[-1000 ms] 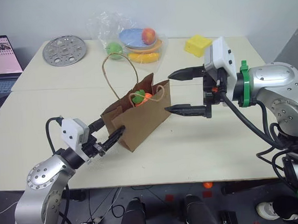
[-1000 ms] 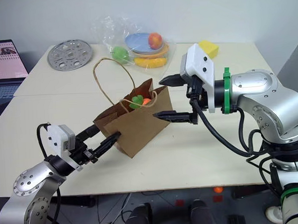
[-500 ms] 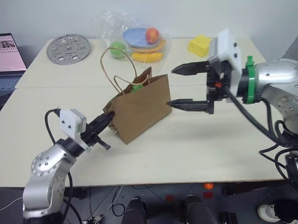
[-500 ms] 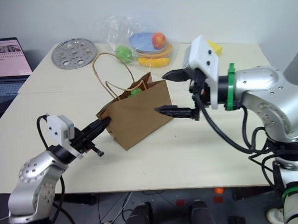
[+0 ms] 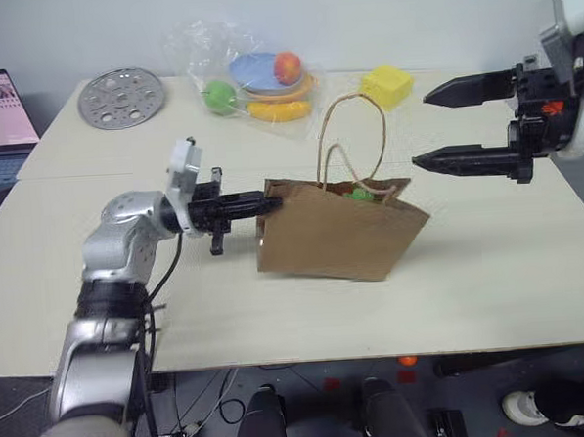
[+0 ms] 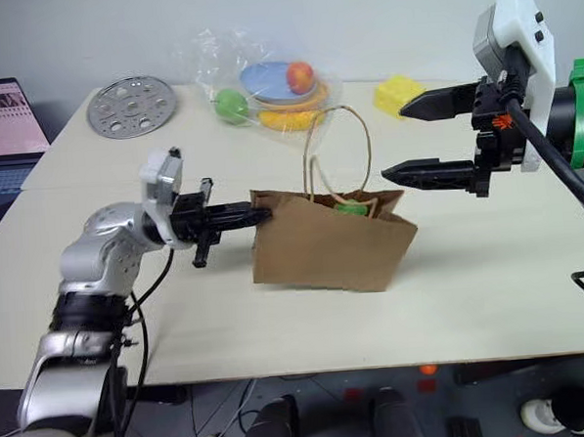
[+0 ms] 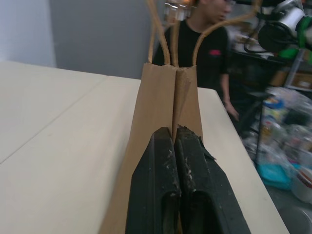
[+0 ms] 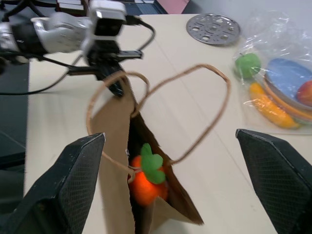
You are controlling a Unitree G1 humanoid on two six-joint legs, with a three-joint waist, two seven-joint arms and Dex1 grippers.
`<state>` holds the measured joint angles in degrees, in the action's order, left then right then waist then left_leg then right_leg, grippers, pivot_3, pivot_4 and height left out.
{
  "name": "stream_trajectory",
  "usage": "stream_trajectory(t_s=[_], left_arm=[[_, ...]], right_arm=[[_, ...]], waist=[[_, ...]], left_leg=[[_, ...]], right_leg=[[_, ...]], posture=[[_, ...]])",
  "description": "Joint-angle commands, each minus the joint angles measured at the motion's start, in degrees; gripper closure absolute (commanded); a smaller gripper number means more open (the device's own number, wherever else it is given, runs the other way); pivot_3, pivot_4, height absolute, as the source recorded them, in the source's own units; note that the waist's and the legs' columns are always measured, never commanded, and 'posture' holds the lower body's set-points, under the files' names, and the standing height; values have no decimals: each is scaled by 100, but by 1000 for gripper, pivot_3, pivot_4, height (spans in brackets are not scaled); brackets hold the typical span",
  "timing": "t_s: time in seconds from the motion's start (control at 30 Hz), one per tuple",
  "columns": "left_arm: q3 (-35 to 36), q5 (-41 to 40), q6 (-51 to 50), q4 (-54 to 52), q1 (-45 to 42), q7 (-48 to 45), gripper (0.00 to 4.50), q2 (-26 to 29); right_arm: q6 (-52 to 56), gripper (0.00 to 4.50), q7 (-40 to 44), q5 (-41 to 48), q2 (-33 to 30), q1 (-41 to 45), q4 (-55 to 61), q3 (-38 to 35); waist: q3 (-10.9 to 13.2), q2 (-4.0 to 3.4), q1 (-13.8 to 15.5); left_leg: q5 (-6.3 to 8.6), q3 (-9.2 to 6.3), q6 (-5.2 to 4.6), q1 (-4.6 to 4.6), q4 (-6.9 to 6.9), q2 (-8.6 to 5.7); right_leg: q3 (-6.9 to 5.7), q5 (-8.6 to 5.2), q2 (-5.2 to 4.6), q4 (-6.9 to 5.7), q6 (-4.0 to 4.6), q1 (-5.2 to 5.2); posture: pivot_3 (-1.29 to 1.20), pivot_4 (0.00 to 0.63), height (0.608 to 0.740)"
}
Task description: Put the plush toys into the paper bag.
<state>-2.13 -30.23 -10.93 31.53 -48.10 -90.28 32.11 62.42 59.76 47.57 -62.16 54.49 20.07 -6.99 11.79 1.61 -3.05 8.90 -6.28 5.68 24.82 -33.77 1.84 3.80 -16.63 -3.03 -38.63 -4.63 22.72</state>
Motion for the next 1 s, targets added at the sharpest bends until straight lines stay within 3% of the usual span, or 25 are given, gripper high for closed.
stream_trajectory(t_s=[0.03,0.17,0.33,0.47,0.67,0.87,1.0], left_arm=[[-253,464,1102,1294,-461,-222,4477,-236],[-379,532,1500,1855,-792,-222,4477,-226],[-454,621,1383,1974,-950,-222,3010,99],[-419,428,825,1334,-821,-222,1805,606],[384,253,-660,-198,-128,155,19,1847],[750,803,-892,-1126,534,1300,19,2483],[1031,492,-1456,-1522,700,1178,19,2808]], right_arm=[[253,0,-310,333,33,-158,397,-315],[339,0,-560,488,101,-235,514,-395],[198,0,-628,485,132,-290,487,-318],[-11,0,-543,372,133,-382,361,-245],[-1019,0,-376,-581,-192,-1692,-233,-559],[-1590,0,-203,-992,-426,-2804,-518,-1062],[-1373,0,-368,-797,-295,-2937,-339,-1237]], waist=[[0,0,-11],[1,-1,-18],[1,-1,-20],[2,-3,-28],[2,-2,-28],[10,-16,1],[10,-15,-15]], left_leg=[[1,2,-1,0,0,0],[1,1,-3,5,-1,0],[1,0,-3,10,1,0],[1,2,-3,14,1,0],[1,2,-3,17,7,1],[1,5,-3,15,6,1],[0,10,-2,15,-1,1]], right_leg=[[3,0,0,1,0,1],[4,0,0,-10,-1,11],[3,-1,0,-28,-3,25],[7,-1,0,-32,-3,35],[7,-2,0,-34,-4,40],[9,-3,-1,-39,-5,41],[15,-3,0,-36,-5,39]], posture=[[0,150,740],[0,150,740],[0,150,740],[0,150,740],[0,150,740],[0,150,740],[0,150,740]])
